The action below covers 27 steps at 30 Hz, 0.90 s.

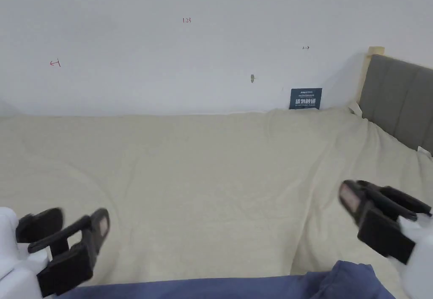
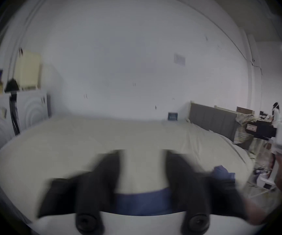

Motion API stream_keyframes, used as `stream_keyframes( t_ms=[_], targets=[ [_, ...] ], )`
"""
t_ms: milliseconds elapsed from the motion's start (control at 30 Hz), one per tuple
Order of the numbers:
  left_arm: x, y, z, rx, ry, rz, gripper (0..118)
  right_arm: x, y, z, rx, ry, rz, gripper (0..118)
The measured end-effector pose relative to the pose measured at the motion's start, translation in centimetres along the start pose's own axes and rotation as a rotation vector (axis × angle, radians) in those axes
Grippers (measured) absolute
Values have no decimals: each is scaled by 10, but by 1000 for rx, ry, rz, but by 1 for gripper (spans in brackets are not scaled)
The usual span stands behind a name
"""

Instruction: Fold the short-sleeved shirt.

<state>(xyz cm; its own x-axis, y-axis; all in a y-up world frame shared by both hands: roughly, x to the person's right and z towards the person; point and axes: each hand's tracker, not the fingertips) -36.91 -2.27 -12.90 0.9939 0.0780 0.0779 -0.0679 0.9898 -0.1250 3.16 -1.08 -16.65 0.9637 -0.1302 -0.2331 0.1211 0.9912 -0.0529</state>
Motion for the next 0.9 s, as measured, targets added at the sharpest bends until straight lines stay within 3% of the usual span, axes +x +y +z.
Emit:
stream_keyframes(
  t_ms=[33, 100, 200, 367, 600, 700, 800, 900],
  targets=[
    [11, -2, -3, 37, 40, -33, 0, -9, -7, 2, 59, -96, 25, 0],
    [25, -1, 2, 119, 143, -72, 0, -21, -20, 8, 99, -54, 16, 0],
    [43, -2, 7, 191, 152, -108, 0, -29, -25, 6, 113, -153, 58, 0],
    [46, -7, 14, 252, 188, -131, 0, -27, -28, 3, 128, -224, 88, 0],
    [34, -9, 13, 290, 259, -127, 0, -24, -29, -4, 146, -231, 91, 0],
    [12, 10, 7, 246, 157, -115, 0, -24, -23, -2, 130, -203, 69, 0],
    [-33, 48, -25, -54, 3, -17, 0, -24, -13, 1, 104, -147, 76, 0],
    [-109, 48, -78, -549, -211, 365, 0, -29, -9, 2, 85, -115, 120, 0]
  ],
)
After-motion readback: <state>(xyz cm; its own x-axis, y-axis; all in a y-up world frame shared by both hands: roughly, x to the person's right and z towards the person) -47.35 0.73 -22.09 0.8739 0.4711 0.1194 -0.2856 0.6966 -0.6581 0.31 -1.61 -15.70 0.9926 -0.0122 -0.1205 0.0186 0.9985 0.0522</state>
